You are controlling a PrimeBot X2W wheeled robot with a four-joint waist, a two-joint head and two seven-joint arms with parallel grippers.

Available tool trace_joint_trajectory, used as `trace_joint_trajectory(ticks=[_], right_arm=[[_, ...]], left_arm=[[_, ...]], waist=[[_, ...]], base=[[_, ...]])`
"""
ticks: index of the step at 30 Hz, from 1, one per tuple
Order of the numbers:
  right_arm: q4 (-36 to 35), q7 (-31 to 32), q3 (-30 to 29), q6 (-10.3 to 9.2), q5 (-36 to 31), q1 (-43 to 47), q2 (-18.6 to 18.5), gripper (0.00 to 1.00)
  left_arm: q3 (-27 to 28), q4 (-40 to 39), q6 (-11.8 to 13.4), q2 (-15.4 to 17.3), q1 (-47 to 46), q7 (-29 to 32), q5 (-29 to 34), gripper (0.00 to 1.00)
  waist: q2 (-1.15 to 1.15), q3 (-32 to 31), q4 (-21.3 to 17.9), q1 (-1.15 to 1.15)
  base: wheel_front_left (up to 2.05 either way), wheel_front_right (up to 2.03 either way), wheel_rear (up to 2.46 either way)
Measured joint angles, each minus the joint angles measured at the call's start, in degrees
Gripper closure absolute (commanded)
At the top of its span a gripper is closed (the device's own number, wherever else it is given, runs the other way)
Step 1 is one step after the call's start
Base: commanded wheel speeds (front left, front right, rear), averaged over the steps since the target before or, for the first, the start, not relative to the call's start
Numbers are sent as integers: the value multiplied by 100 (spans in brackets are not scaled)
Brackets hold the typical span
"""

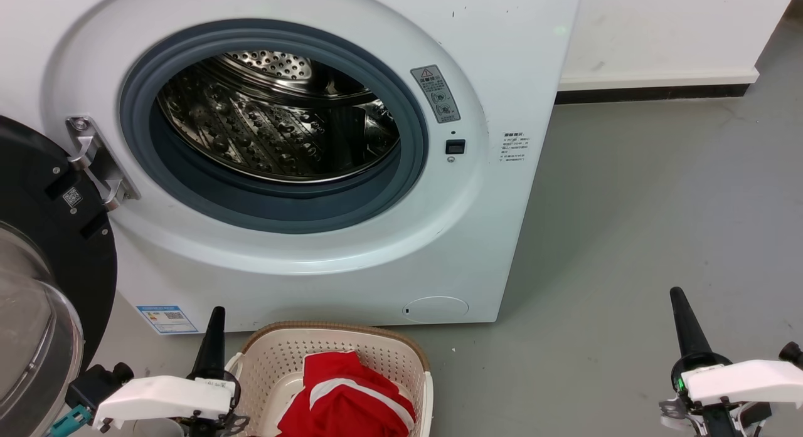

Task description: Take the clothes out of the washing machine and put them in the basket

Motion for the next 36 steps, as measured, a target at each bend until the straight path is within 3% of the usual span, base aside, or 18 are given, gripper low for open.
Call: trace_joint_trajectory(ticks=[36], right_arm=[[151,465,-41,-1,2068,-241,-2,100]], left_arm=[[131,194,-115,-3,-302,478,-2012,100]], waist=[[0,-72,-3,0]], base=[[0,0,0]])
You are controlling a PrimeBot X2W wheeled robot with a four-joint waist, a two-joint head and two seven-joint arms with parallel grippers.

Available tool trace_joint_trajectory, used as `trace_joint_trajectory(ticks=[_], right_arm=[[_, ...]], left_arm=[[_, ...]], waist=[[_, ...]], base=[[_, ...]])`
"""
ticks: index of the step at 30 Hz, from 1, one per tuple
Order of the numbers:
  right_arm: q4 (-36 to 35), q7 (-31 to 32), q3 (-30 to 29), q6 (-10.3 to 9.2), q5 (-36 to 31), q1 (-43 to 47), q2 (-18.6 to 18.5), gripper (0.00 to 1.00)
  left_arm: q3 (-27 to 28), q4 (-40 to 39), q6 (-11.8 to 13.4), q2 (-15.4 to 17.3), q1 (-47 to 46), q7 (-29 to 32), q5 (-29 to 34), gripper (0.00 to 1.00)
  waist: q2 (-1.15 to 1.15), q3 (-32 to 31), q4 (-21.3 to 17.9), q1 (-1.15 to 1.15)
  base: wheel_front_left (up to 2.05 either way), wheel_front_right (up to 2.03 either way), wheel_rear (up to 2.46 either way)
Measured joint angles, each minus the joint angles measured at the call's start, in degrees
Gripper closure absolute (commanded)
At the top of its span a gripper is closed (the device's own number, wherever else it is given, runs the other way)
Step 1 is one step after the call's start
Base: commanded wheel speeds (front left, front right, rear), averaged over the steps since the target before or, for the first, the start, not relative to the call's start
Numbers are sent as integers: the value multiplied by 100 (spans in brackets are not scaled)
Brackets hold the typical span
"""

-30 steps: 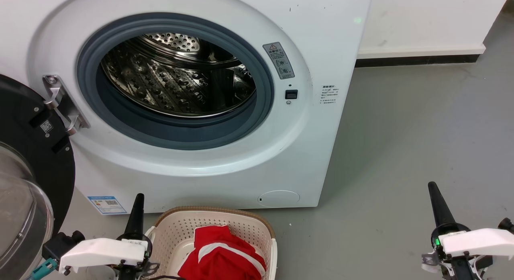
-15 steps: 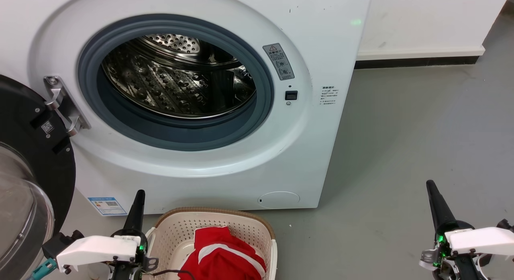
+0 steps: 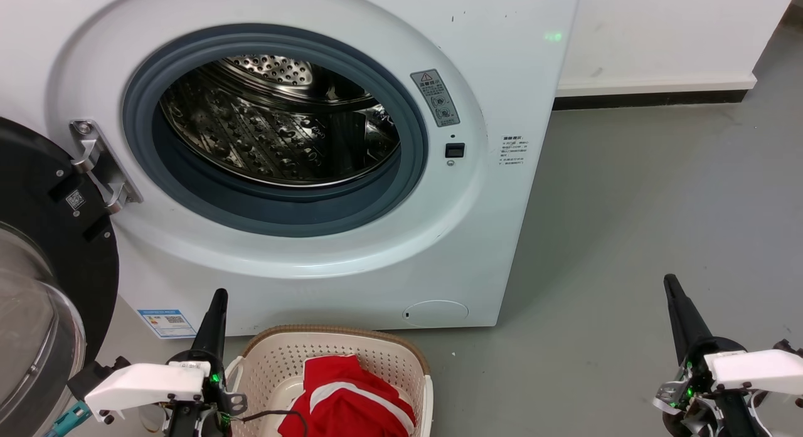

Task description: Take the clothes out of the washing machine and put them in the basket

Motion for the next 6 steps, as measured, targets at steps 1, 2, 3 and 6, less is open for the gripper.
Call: trace_joint_trajectory(ticks=[1,2,3,6], right_arm=[[4,30,-2,1,47,-2,0,100],[8,37,-2,1,94,-4,0,100],[11,42,-2,0,142,-7,0,100],[18,88,-5,1,278,-12,0,100]], left_arm=[[2,2,-15,0,-12,4,-41,100],[4,7,-16,0,-15,23,-90,100],[8,13,-18,0,-15,36,-136,100],[14,26,-24,-1,-25,58,-269,100]], waist=[[0,-2,0,0],[0,-4,0,0],[0,-6,0,0],[0,-11,0,0]], base=[[0,0,0],[0,0,0],[0,0,0],[0,0,0]])
